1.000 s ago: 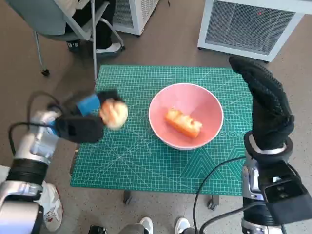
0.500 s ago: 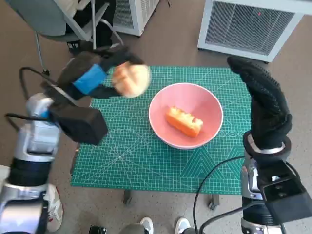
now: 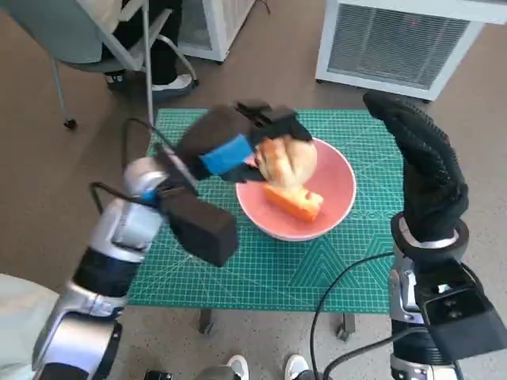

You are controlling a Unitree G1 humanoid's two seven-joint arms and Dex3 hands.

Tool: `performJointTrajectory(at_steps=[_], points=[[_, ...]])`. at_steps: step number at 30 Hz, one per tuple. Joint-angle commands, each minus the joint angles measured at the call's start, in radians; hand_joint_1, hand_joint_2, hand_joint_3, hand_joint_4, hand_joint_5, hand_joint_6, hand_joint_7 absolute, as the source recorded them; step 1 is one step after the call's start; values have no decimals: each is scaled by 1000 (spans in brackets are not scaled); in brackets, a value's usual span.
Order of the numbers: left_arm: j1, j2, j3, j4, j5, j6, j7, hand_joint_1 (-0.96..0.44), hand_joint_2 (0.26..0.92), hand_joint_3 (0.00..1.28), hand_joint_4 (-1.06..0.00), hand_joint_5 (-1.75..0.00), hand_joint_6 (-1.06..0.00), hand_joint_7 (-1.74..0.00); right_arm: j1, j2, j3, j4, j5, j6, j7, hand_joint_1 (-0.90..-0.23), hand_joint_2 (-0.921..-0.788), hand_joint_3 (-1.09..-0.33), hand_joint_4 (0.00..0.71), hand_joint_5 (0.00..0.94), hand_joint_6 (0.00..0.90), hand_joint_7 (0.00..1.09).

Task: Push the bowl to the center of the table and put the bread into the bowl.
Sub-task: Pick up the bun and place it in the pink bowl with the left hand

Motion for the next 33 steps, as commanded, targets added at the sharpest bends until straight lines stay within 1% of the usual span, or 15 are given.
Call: performJointTrajectory(at_steps=[1, 2, 3, 4, 5, 8, 11, 18, 19, 21, 23, 27, 33], points=[[-45, -7, -55, 83, 18, 18, -100, 1, 921, 221, -484, -1322, -482, -1365, 28, -3, -2, -16, 0, 22, 4, -462, -921, -584, 424, 0, 44, 768], [-50, -6, -64, 93, 20, 22, -123, -5, 913, 210, -427, -1004, -419, -1093, 30, -3, -3, -20, -1, 24, 3, -463, -921, -584, 424, 0, 44, 768], [-55, -3, -74, 101, 22, 34, -153, -7, 915, 196, -431, -845, -422, -947, 33, -4, -4, -25, -3, 27, 2, -463, -921, -584, 424, 0, 44, 768], [-59, -2, -81, 106, 24, 42, -174, -31, 917, 149, -407, -555, -415, -672, 36, -4, -4, -30, -4, 29, 1, -464, -921, -584, 424, 0, 44, 768], [-64, -2, -90, 110, 28, 64, -204, -47, 918, 119, -395, -365, -416, -486, 38, -5, -6, -34, -4, 30, 0, -465, -921, -583, 424, 1, 44, 767], [-71, 0, -99, 100, 31, 109, -258, -118, 916, 56, -298, -119, -381, -204, 44, -7, -10, -42, -7, 35, -2, -467, -921, -582, 425, 1, 46, 767], [-61, 6, -93, 70, 28, 126, -278, -177, 916, 32, -235, -39, -357, -98, 48, -7, -13, -48, -11, 38, -4, -468, -921, -580, 425, 1, 47, 765], [-56, 7, -89, 53, 29, 140, -289, -208, 918, 15, -203, -3, -349, -41, 50, -6, -13, -52, -13, 42, -4, -468, -921, -579, 426, 1, 50, 761], [-44, 3, -78, 59, 24, 104, -247, -209, 919, 14, -202, -2, -350, -37, 50, -5, -15, -51, -17, 39, -7, -468, -921, -579, 426, 1, 50, 761], [-19, -14, -35, 82, -17, 21, -161, -254, 917, 42, -160, -4, -327, -27, 49, -4, -16, -46, -23, 35, -11, -476, -921, -579, 423, 1, 50, 760], [-10, -21, -10, 94, -36, -22, -113, -278, 919, 48, -143, -6, -321, -21, 48, -4, -17, -43, -25, 34, -13, -482, -921, -578, 421, 1, 50, 760], [-10, -25, 18, 120, -50, -84, -45, -297, 921, 72, -132, -4, -305, -11, 45, -4, -18, -43, -25, 39, -14, -481, -921, -577, 421, 1, 50, 760], [-1, -32, 75, 140, -90, -170, 41, -301, 921, 147, -100, 0, -212, -1, 43, -4, -18, -50, -18, 47, -14, -471, -921, -578, 422, 1, 51, 759]])
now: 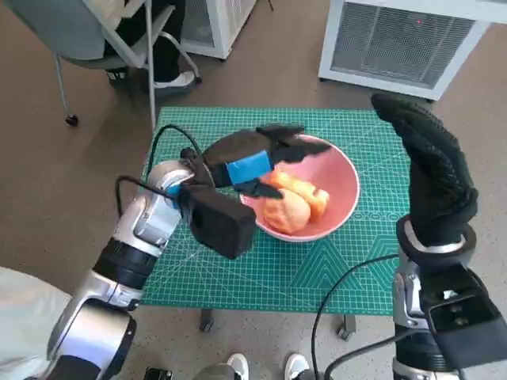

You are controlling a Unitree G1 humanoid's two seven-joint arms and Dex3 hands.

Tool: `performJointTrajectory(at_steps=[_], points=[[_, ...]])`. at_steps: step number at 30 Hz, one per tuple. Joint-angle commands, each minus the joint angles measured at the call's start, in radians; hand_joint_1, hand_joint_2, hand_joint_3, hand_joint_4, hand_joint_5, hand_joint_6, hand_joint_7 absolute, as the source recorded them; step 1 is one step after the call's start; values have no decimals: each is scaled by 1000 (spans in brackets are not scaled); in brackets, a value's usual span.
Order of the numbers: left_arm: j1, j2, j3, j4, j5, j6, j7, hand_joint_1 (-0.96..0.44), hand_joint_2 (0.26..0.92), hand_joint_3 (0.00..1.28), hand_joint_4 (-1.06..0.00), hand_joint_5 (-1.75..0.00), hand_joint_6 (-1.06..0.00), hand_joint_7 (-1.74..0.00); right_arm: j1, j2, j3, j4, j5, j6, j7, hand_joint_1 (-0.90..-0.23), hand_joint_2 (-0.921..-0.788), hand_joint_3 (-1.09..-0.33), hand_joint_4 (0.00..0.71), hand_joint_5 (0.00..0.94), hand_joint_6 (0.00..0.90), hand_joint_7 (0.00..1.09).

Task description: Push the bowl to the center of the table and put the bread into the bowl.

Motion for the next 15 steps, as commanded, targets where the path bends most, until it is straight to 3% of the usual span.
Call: performJointTrajectory(at_steps=[1, 9, 15], points=[[12, -6, 50, 12, -43, -66, 66, -295, 921, 160, -98, 0, -195, -1, 15, -1, -4, -3, -9, 16, -5, -468, -921, -578, 423, 2, 52, 758], [48, -27, 162, -56, -155, -117, 149, -256, 921, 224, -109, -6, -157, -2, 4, -5, -13, -26, -8, 37, -9, -462, -921, -575, 429, 5, 61, 754], [108, -97, 247, -119, -345, -108, 147, -275, 921, 305, -141, -20, -165, -9, -9, -6, -25, -49, -38, 57, -33, -459, -921, -573, 431, 5, 66, 749]])
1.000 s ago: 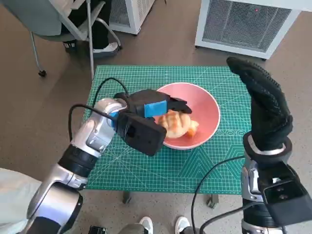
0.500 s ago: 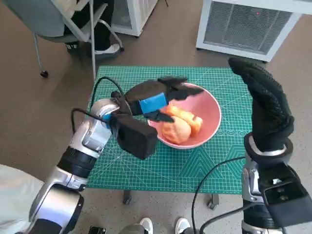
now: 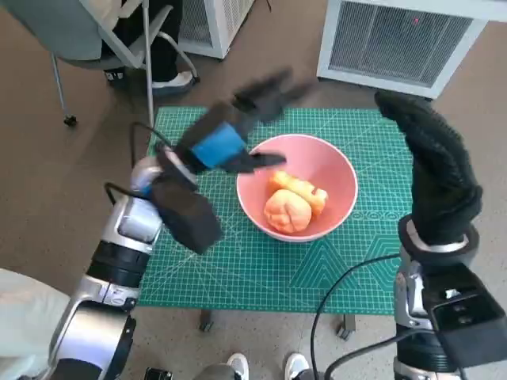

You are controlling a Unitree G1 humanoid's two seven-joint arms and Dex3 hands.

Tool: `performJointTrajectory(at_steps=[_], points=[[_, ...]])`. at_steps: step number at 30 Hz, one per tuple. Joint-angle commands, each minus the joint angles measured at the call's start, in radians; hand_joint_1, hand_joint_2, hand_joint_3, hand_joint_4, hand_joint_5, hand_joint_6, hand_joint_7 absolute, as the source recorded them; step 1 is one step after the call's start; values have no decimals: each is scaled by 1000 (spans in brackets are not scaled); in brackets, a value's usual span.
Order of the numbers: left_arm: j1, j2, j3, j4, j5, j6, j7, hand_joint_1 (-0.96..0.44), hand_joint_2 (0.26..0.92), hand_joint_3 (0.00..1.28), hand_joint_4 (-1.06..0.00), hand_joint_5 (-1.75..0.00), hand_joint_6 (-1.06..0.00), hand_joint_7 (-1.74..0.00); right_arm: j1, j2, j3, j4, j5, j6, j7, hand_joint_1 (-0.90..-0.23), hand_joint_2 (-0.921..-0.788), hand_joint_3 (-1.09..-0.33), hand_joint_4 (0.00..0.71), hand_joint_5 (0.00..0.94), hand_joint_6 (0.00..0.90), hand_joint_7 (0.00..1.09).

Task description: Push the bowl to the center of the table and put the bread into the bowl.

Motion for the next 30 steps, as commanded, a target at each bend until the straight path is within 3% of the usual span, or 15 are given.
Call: performJointTrajectory(at_steps=[1, 7, 10, 11, 14, 22, 30], points=[[68, -68, 62, -77, -173, 19, -12, -279, 921, 320, -148, -22, -168, -11, -8, -4, -11, -19, -43, 26, -27, -459, -921, -573, 432, 5, 67, 748], [147, -134, 95, -215, -380, 119, -69, -291, 921, 392, -183, -42, -210, -51, -25, 0, -16, -36, -81, 46, -60, -464, -921, -575, 432, 5, 68, 740], [183, -149, 104, -273, -443, 162, -91, -294, 921, 411, -149, -134, -87, -354, -32, 0, -16, -43, -96, 62, -72, -466, -921, -576, 431, 5, 67, 737], [197, -153, 107, -290, -457, 168, -98, -297, 921, 418, -100, -244, -56, -445, -35, 0, -16, -45, -99, 70, -75, -467, -921, -576, 431, 4, 67, 736], [225, -161, 113, -320, -476, 175, -112, -305, 921, 433, -32, -412, -18, -569, -42, -2, -15, -52, -104, 91, -82, -471, -921, -576, 431, 4, 66, 732], [261, -185, 126, -354, -496, 179, -128, -332, 921, 425, -1, -552, 0, -637, -61, -10, -8, -72, -87, 150, -70, -478, -921, -568, 431, 4, 62, 724], [263, -197, 135, -350, -480, 170, -133, -356, 921, 411, 1, -601, 1, -683, -58, -8, -9, -109, -93, 207, -76, -494, -921, -569, 431, 4, 66, 719]])
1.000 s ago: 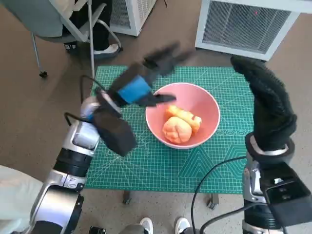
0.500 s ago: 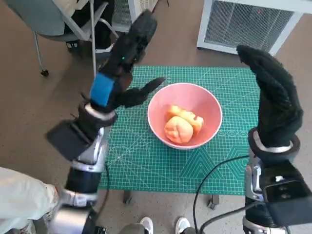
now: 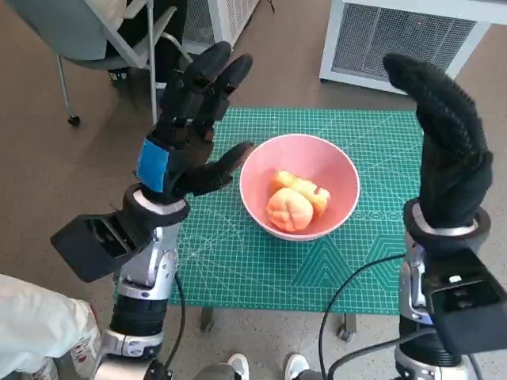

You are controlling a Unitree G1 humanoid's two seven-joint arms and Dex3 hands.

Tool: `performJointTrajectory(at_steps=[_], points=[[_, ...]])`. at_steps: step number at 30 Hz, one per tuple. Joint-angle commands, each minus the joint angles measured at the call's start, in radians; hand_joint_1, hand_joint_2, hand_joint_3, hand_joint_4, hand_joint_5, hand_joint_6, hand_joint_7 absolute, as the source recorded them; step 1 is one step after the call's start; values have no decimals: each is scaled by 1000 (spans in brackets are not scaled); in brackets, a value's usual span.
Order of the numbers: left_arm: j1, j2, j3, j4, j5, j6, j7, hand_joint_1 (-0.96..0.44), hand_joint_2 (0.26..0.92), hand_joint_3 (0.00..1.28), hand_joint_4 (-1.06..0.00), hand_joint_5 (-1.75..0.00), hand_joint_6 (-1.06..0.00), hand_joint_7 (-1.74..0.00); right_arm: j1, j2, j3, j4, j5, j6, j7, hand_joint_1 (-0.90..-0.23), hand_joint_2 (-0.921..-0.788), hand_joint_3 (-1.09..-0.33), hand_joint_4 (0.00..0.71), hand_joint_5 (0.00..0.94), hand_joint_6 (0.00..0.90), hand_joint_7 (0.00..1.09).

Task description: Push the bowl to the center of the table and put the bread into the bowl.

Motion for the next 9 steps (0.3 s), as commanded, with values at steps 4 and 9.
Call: performJointTrajectory(at_steps=[4, 9], points=[[4, -5, 14, -12, 6, -5, -7, -364, 921, 411, 1, -608, 1, -695, 14, -3, 1, -21, -5, 38, -7, -500, -921, -570, 431, 3, 68, 718], [6, -13, 16, -19, 0, -6, -7, -367, 921, 414, 1, -616, 1, -716, 19, -1, 5, -27, -3, 40, -2, -504, -921, -572, 431, 3, 68, 716]])
